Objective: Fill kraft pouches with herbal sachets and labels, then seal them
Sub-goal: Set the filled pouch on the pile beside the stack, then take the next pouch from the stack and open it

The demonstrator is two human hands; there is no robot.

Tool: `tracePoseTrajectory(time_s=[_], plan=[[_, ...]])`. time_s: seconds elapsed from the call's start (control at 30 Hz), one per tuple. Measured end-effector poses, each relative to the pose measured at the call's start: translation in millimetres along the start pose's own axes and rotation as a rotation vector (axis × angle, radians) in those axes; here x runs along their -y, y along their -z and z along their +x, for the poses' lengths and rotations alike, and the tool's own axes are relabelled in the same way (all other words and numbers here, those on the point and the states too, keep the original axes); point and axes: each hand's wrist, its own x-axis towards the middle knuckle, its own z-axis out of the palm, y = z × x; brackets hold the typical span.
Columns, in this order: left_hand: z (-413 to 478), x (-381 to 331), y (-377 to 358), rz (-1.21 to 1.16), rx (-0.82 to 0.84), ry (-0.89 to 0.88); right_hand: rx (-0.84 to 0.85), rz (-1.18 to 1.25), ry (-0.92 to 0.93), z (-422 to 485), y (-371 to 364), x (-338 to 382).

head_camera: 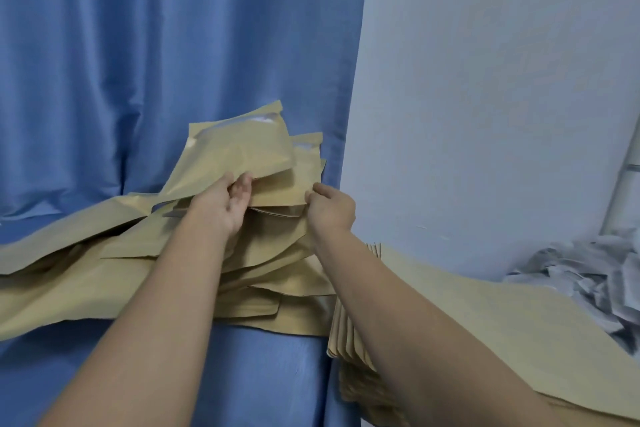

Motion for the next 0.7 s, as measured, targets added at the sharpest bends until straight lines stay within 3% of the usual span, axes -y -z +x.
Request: tracePoseTrajectory(time_s=[0.1,0.17,0.23,0.37,0.5,0.7], plan=[[-10,-4,-2,-0.130,0.020,-0.108,0.336,-0.219,0.044,0,-18,11],[-17,-2,-1,-0.173,0.036,-0.172,0.446,-0.476,0.086,1,-26,15],[-28,2,-2,-0.199,0.017,-0.205,0.438,-0.496,0.193,-2,-23,14],[-57,24,-7,-0.045,-0.008,-0.193,0.241,-0.199,0.202,-18,15,4],[-90,57,-13,0.093,0.015,-0.078,0.177,-0.450,0.161,-31,79,-12],[-147,130,-18,0.122,0.055,0.065,0.225,-0.833,0.166,-60,183,-33]])
